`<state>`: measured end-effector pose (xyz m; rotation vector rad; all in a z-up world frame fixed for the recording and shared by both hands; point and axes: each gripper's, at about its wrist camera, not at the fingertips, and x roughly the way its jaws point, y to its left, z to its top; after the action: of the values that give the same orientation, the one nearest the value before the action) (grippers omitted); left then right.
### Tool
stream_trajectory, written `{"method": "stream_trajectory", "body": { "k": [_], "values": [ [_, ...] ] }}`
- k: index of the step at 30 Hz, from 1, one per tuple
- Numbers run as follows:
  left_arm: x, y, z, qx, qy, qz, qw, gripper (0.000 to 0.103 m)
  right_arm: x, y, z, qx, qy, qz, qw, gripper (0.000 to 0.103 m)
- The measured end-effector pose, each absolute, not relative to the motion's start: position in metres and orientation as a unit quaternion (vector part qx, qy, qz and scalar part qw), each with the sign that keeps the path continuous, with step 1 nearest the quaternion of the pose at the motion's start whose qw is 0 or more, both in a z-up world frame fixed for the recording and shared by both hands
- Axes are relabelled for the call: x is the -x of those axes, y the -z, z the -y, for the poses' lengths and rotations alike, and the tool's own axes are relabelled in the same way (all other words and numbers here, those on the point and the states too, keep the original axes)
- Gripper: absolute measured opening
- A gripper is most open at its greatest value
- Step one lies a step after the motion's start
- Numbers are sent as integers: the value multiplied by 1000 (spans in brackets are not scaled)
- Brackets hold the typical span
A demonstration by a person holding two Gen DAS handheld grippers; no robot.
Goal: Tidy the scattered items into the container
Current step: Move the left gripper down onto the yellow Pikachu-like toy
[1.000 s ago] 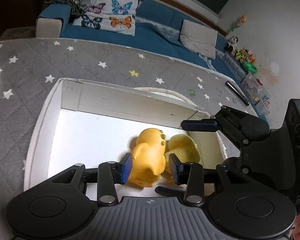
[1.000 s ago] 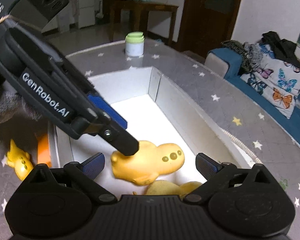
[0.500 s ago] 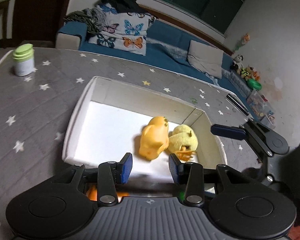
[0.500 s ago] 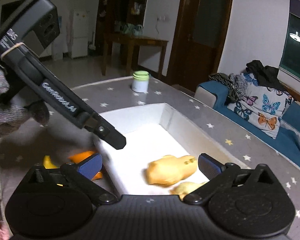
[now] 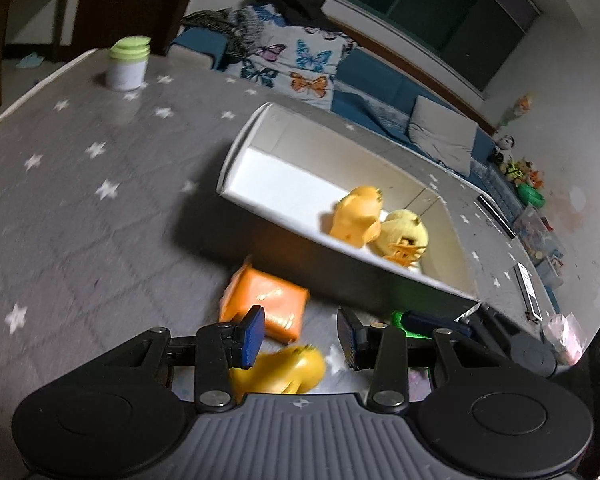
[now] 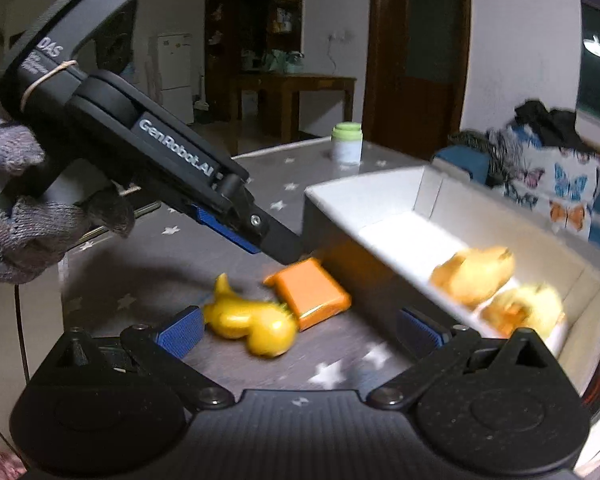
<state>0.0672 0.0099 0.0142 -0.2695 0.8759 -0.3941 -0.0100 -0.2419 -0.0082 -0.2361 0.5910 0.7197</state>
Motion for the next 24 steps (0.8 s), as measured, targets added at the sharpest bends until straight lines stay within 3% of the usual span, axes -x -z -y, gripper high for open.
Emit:
{"method": "stream_trajectory", "body": {
  "k": [24],
  "values": [
    [-53,14,-31,127,146,-437,878,42,23,45,193,116,-317,-322,885,103]
  ]
}}
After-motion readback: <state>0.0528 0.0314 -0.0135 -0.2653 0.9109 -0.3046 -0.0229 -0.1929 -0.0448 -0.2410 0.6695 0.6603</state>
